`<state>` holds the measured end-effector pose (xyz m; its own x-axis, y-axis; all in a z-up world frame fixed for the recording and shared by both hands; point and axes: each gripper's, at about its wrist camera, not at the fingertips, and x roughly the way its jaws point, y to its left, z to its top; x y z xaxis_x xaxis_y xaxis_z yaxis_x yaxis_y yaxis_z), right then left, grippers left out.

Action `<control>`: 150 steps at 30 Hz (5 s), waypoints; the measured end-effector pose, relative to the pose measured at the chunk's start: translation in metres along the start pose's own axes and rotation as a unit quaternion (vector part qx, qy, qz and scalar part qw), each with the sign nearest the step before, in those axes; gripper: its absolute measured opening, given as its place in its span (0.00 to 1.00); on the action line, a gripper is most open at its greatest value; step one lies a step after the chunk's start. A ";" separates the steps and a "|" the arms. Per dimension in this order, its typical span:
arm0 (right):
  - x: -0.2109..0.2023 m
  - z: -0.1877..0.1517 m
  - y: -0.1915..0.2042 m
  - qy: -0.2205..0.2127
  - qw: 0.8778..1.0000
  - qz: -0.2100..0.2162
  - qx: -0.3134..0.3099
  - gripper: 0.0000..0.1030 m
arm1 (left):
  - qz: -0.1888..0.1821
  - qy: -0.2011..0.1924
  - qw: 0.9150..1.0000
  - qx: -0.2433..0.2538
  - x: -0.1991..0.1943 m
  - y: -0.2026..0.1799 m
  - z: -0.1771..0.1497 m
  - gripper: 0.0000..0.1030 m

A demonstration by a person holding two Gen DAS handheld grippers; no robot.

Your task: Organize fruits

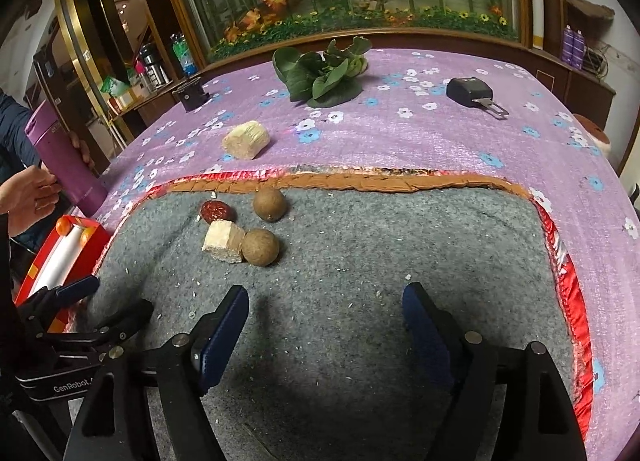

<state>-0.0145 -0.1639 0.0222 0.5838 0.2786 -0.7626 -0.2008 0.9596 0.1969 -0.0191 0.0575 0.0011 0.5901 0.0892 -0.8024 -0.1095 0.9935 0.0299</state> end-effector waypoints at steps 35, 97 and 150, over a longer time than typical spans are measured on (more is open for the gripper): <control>0.004 0.000 0.008 0.010 1.000 0.009 -0.018 0.92 | 0.000 0.000 1.000 0.000 0.000 0.000 0.000 1.00; -0.001 -0.001 -0.007 -0.007 0.997 0.069 0.022 0.95 | 0.000 0.000 1.000 0.001 0.001 0.000 0.001 1.00; 0.001 0.000 -0.007 -0.007 0.996 0.081 0.022 0.99 | -0.001 0.001 1.000 0.001 0.003 0.000 0.001 1.00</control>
<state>-0.0122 -0.1706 0.0201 0.5572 0.4302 -0.7103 -0.2588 0.9027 0.3438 -0.0168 0.0575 -0.0003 0.5892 0.0881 -0.8031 -0.1072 0.9938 0.0303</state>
